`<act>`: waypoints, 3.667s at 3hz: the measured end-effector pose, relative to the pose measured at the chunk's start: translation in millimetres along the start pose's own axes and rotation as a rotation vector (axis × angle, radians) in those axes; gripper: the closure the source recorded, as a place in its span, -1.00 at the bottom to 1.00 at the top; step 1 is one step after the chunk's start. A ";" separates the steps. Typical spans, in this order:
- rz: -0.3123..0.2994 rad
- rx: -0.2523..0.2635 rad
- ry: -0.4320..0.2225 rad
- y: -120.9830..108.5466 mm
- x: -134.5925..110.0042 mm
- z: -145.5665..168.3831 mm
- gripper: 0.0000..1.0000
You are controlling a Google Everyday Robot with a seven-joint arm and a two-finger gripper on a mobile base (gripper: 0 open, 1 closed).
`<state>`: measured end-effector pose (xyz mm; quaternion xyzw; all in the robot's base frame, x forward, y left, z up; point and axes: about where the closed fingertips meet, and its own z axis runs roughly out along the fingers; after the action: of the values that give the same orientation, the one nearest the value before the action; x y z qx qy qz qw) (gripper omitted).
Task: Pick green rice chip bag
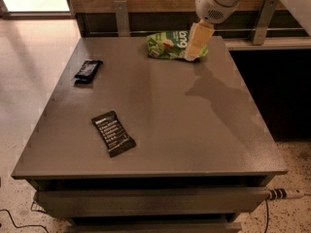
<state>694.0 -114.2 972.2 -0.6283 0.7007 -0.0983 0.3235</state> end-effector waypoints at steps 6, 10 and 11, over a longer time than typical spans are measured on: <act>0.028 -0.139 0.150 -43.8 17.3 164.7 -1.00; 0.025 -0.191 0.150 -33.6 18.4 198.6 0.46; 0.025 -0.191 0.150 -34.5 17.7 197.4 0.91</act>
Offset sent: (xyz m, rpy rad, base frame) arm 0.1115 0.0334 -0.0412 -0.0370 -0.0005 -0.0289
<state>836.0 -84.5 832.8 -0.6381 0.7370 -0.0738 0.2100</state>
